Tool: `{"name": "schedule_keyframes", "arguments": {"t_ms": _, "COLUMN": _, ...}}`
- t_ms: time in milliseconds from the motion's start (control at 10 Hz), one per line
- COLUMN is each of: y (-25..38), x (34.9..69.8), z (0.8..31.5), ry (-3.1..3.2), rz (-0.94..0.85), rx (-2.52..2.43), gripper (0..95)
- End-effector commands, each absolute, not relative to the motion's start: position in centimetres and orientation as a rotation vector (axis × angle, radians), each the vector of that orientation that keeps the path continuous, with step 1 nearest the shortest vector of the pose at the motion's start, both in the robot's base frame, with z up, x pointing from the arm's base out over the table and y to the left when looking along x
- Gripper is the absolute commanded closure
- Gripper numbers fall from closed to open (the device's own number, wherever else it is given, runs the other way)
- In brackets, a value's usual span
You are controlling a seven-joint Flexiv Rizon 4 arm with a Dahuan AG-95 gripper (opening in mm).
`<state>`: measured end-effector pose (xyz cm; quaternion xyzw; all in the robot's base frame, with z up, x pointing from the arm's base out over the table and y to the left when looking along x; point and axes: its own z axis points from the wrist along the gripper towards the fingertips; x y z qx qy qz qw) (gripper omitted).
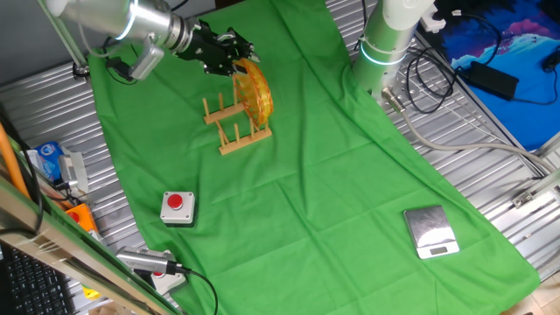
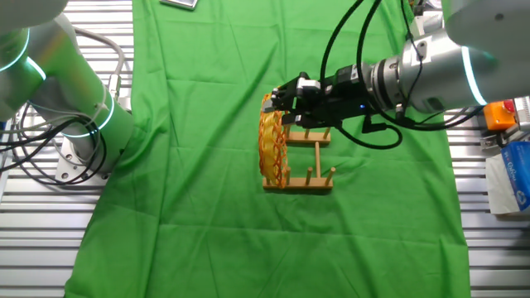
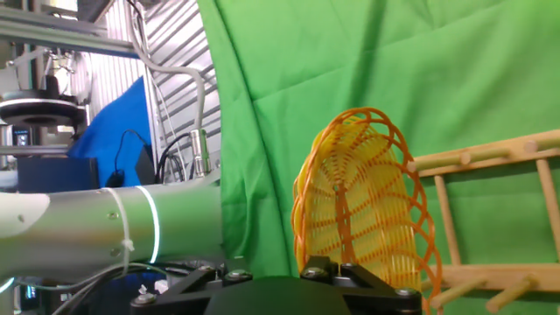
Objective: Put the dish on the dish rack
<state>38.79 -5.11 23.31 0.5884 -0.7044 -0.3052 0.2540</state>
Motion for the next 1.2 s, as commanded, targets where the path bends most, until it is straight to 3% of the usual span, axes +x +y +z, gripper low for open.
{"name": "schedule_keyframes", "arguments": {"t_ms": 100, "y": -5.2, "x": 38.8, "z": 23.3, "ry": -1.903, "rz": -0.823, "rx": 1.622, "gripper": 57.0}}
{"name": "schedule_keyframes", "arguments": {"t_ms": 200, "y": -5.2, "x": 38.8, "z": 23.3, "ry": -1.894, "rz": -0.818, "rx": 1.647, "gripper": 57.0}}
{"name": "schedule_keyframes", "arguments": {"t_ms": 300, "y": -5.2, "x": 38.8, "z": 23.3, "ry": -1.886, "rz": -0.812, "rx": 1.68, "gripper": 38.0}}
{"name": "schedule_keyframes", "arguments": {"t_ms": 1100, "y": -6.0, "x": 40.8, "z": 24.4, "ry": -1.889, "rz": -0.787, "rx": 1.714, "gripper": 38.0}}
{"name": "schedule_keyframes", "arguments": {"t_ms": 1200, "y": -6.0, "x": 40.8, "z": 24.6, "ry": -1.907, "rz": -0.776, "rx": 1.705, "gripper": 19.0}}
